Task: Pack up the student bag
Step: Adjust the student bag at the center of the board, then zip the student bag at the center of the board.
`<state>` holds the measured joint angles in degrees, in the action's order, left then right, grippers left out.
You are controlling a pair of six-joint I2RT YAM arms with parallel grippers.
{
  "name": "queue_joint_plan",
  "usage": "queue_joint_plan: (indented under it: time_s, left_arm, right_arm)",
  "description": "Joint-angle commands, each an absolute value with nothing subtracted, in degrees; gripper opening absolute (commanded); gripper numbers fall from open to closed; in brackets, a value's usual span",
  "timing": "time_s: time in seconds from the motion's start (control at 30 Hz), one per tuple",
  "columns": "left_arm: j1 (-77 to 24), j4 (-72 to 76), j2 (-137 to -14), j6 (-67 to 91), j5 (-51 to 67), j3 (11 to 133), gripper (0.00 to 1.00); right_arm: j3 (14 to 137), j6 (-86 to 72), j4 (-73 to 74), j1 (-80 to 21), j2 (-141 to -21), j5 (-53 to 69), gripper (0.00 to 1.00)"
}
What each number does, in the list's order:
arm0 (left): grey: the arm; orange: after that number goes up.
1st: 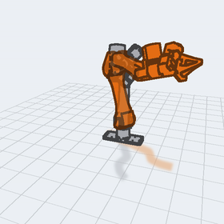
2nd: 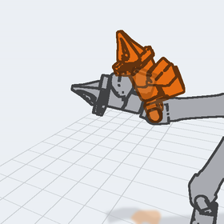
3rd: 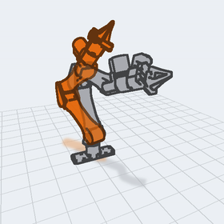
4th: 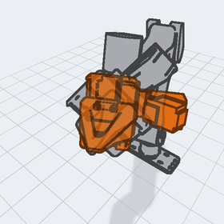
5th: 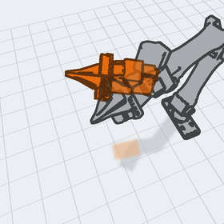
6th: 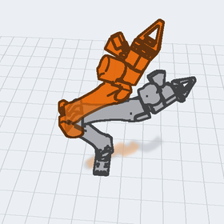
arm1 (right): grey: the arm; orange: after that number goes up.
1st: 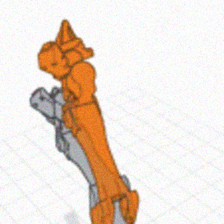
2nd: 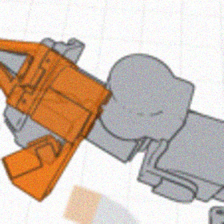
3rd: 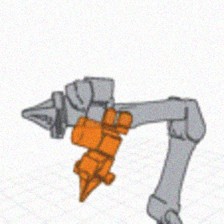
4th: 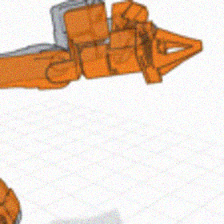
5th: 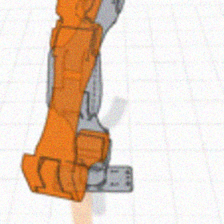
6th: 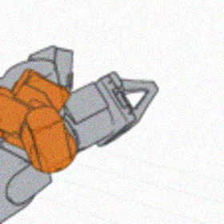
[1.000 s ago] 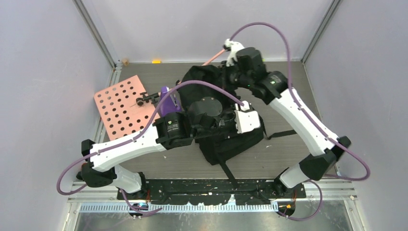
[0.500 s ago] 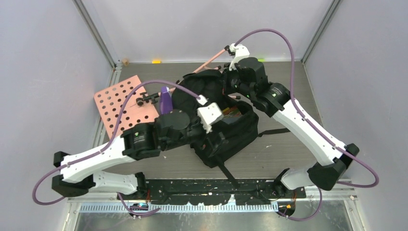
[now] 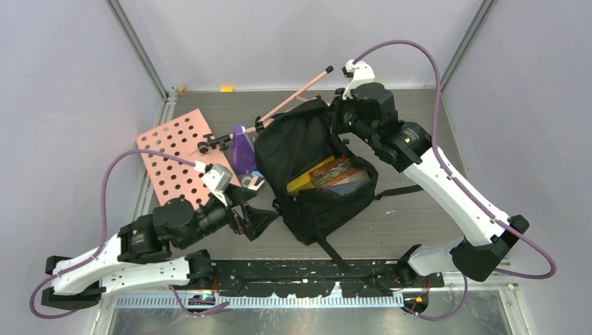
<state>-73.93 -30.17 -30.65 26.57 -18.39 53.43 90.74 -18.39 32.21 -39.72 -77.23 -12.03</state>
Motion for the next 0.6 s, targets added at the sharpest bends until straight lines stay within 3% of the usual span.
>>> queue_joint_plan:
  time_s: [0.0,0.3,0.57]
  left_arm:
    - [-74.1,-27.0,-33.2,33.2,-24.0,48.0,0.99]
    - [-74.1,-12.3,-44.0,41.6,-22.1,40.9,0.79]
    - [-74.1,-7.3,-47.6,44.1,-24.6,39.0,0.69]
  right_arm:
    - [91.3,-21.1,27.0,-39.6,-76.6,-16.3,0.0]
    - [91.4,-23.4,28.8,-39.5,-76.8,-21.3,0.0]
    - [90.8,-23.6,28.5,-39.5,-76.5,-21.6,0.0]
